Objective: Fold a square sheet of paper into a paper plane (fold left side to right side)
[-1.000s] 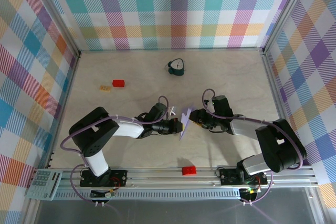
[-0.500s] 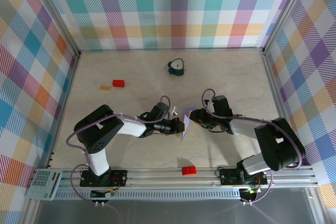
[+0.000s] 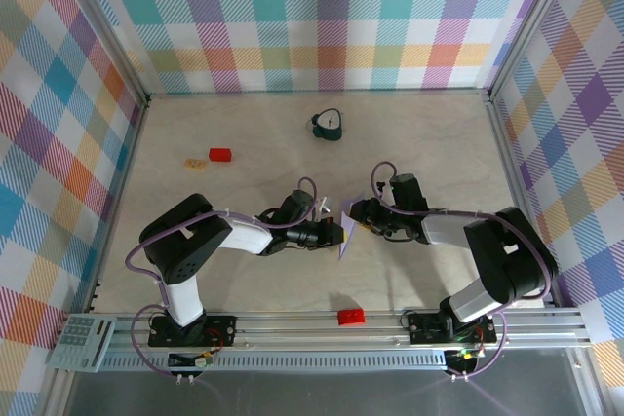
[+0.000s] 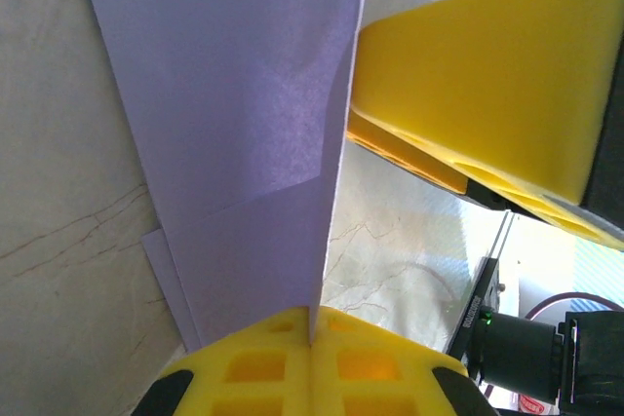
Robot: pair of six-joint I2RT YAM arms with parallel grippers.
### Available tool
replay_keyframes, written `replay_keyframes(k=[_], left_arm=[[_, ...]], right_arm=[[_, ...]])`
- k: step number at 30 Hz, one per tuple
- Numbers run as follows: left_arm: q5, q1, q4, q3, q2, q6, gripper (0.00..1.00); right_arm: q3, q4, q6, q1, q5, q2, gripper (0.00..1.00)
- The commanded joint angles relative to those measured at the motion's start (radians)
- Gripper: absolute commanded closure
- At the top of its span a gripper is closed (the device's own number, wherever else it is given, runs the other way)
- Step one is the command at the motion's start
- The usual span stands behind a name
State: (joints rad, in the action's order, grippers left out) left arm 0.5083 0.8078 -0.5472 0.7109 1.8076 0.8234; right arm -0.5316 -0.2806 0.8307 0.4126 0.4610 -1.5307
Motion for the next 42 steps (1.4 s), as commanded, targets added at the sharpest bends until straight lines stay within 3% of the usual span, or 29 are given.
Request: replay_keyframes(k=[1, 21, 33, 42], left_arm=[[0.023, -0.011, -0.036, 0.010, 0.010, 0.010, 1.00], [0.021, -0.012, -0.065, 0.001, 0.020, 0.031, 0.85], [-0.045, -0.074, 0.090, -0.036, -0.150, -0.058, 0.59], [0.020, -0.096, 0.086, 0.032, -0.070, -0.063, 0.58]], right_arm=[[-0.027, -0.040, 0.008, 0.005, 0.013, -0.020, 0.59], [-0.037, 0.053, -0.016, 0.026, -0.048, -0.108, 0.61], [-0.033, 0.050, -0.017, 0.026, -0.050, -0.109, 0.62], [-0.031, 0.060, -0.016, 0.028, -0.055, -0.100, 0.62]])
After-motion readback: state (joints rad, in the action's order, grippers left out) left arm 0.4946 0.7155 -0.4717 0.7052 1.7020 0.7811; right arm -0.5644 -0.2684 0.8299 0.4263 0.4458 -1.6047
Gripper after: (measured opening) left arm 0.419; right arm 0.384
